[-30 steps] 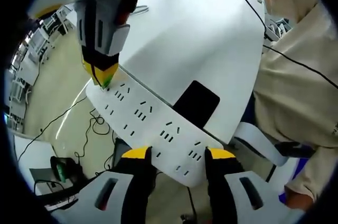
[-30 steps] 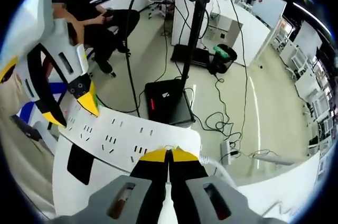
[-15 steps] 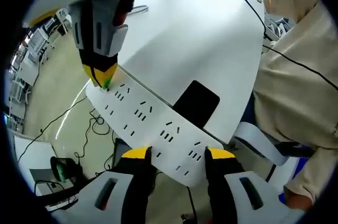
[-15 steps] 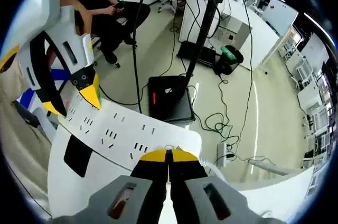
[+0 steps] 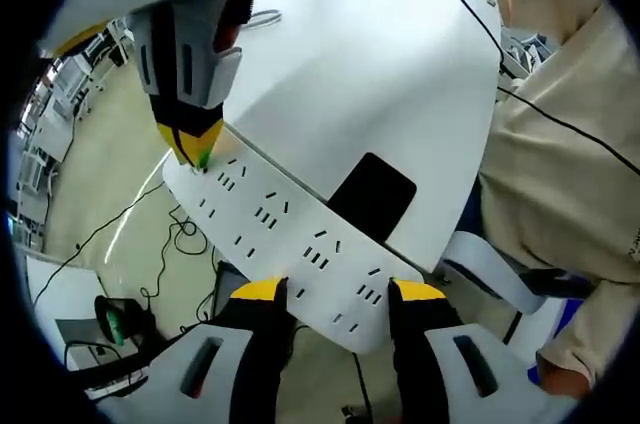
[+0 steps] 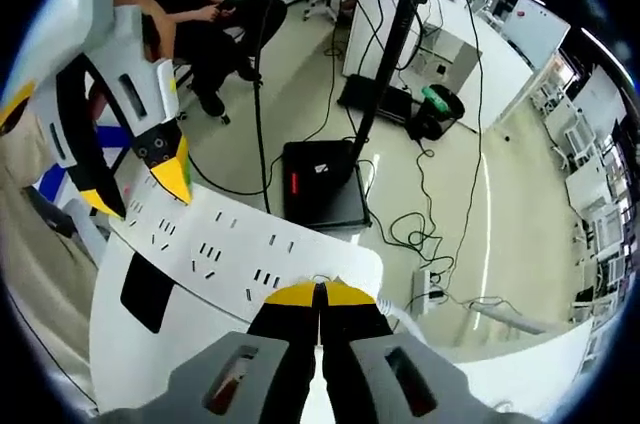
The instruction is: Pick up the power strip scattered on the table, fix it on the side mounting bracket of the table, and press the switch
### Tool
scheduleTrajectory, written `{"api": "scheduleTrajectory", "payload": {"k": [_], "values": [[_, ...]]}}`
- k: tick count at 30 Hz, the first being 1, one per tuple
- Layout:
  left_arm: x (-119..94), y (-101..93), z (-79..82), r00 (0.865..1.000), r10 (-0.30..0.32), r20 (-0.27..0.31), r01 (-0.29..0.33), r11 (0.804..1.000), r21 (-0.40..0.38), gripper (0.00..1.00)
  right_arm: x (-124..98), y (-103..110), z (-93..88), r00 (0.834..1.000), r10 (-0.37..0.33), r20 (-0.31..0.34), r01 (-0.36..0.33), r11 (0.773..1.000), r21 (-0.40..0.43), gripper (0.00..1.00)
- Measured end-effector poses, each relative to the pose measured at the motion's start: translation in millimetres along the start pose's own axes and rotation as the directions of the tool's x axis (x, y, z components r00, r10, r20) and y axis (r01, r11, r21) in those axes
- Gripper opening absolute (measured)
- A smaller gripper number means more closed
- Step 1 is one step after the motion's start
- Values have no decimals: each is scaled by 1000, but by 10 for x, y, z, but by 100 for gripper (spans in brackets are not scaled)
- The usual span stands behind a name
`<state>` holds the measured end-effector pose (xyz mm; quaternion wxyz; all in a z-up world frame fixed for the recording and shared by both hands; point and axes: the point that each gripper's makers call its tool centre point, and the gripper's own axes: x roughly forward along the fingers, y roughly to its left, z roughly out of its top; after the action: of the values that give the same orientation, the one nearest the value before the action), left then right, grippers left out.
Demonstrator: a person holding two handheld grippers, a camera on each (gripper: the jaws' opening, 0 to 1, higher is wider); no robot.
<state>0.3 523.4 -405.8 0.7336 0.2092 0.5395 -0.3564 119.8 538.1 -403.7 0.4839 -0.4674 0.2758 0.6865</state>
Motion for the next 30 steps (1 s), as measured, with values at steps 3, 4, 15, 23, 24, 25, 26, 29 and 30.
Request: {"api": "scheduleTrajectory", "payload": {"k": [3,4,15,23,24,25,26,29,30], "values": [[2,1,3,1000,1,-4,-1,1000,-3,45,-15,0,2,1000,-12,-2,12,1000,-2,0],[2,3,4,1000,2,-6,-2,1000,-3,45,-9,-2,1,1000,-17,-1,17,1000,0,0],[5,-3,7,1000,3,-11,-3,1000,-5,45,-4,-81,27,1000,-26,6,26,999,37,0],[-3,2,5,999,4,-33,-4,1000,-1,45,25,-88,43,999,-38,-13,39,999,25,0],[-4,2,4,999,4,-35,-4,1000,-1,45,26,-88,43,999,-37,-13,37,999,24,0],[-4,0,6,999,4,-36,-4,1000,0,45,26,-91,45,999,-36,-13,36,999,22,0],[-4,-1,8,999,4,-36,-4,1000,0,45,31,-96,47,999,-34,-11,35,999,22,0],[-8,3,6,999,4,-35,-4,1000,1,45,22,-69,39,999,-36,-9,37,999,25,0],[-9,2,6,999,4,-35,-4,1000,0,45,26,-67,39,999,-38,-10,38,999,23,0]]}}
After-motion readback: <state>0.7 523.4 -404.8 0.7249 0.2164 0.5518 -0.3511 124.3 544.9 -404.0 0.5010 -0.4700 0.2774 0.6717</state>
